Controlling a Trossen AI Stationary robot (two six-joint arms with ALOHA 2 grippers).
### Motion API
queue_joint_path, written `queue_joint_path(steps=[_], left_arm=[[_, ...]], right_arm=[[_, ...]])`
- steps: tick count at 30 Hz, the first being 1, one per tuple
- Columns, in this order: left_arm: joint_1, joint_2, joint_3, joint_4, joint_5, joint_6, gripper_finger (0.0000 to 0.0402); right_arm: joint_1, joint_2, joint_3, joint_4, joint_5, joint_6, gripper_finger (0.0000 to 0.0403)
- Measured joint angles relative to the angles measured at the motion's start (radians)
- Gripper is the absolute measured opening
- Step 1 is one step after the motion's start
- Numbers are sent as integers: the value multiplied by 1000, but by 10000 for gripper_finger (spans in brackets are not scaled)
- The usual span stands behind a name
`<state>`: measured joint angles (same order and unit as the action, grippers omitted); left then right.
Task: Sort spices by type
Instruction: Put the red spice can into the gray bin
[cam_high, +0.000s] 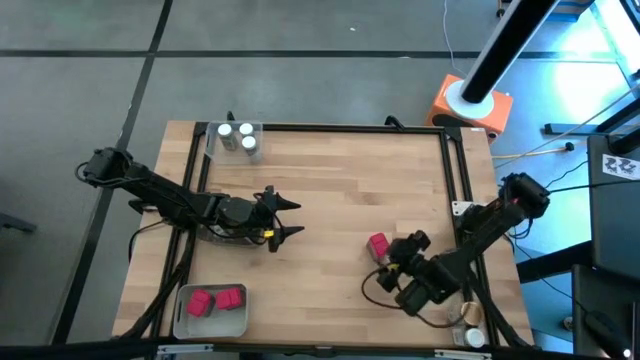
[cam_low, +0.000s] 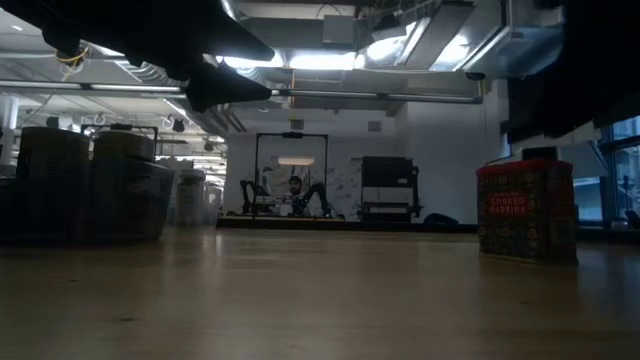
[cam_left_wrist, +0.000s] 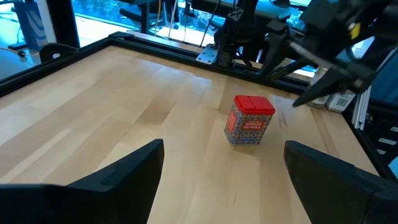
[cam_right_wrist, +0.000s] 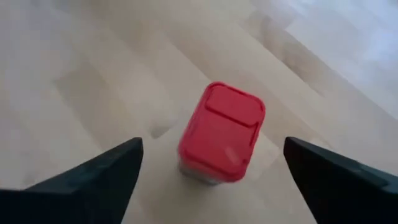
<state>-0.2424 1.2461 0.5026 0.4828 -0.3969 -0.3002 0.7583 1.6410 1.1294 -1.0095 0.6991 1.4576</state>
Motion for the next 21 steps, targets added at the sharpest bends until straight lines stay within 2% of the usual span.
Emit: queue_joint_path(steps=[2, 8, 15, 18, 21], left_arm=[[0, 0, 0, 0, 0, -4, 315], [0, 0, 0, 0, 0, -7, 315], [0, 0, 0, 0, 0, -7, 315], [0, 0, 0, 0, 0, -7, 315], [0, 0, 0, 1, 0, -7, 315]], right_arm=[[-20, 25, 0, -1, 0, -7, 392], [-72, 85, 0, -8, -46, -27, 356], [-106, 133, 0, -6, -86, -57, 337], [-113, 140, 0, 16, -106, -105, 312], [-119, 140, 0, 78, -125, -203, 265]])
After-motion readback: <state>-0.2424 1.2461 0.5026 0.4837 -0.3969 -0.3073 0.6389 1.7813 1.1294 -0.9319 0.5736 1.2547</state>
